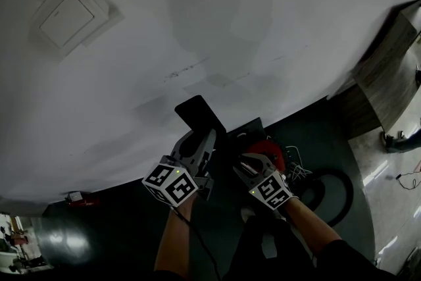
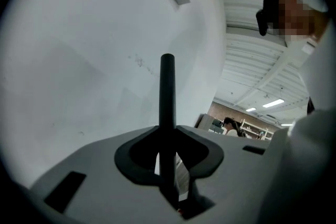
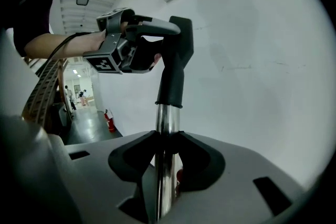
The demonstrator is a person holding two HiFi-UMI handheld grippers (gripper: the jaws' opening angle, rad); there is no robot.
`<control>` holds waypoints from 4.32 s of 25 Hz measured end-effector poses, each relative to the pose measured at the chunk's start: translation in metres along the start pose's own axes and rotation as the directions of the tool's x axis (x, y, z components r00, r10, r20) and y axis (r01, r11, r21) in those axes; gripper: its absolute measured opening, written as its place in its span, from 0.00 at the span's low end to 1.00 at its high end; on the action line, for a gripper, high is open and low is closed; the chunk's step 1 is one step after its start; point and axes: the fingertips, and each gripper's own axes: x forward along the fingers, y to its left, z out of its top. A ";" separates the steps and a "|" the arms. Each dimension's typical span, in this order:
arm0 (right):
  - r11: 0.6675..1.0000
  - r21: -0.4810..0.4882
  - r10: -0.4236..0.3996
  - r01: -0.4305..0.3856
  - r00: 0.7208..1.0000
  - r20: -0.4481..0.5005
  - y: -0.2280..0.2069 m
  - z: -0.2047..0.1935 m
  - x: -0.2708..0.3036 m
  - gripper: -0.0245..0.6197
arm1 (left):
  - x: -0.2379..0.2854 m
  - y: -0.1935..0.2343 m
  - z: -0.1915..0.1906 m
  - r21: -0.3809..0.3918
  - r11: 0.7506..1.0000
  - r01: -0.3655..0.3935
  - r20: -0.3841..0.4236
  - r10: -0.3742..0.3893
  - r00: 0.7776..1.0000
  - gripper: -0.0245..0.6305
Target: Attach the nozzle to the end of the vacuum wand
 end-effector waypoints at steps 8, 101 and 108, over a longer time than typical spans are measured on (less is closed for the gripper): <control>0.999 0.026 -0.041 0.041 0.999 -0.008 0.001 -0.004 0.002 0.26 | -0.021 -0.014 -0.006 0.071 0.995 -0.064 0.075 0.059 0.995 0.17; 0.999 0.009 0.046 -0.046 0.998 -0.041 0.028 -0.016 0.017 0.26 | -0.054 0.038 -0.030 -0.201 0.979 -0.030 0.139 0.059 0.989 0.17; 0.998 -0.008 0.069 -0.070 0.996 -0.064 0.030 -0.020 0.022 0.26 | -0.050 0.037 -0.035 -0.203 0.979 -0.021 0.136 0.049 0.989 0.18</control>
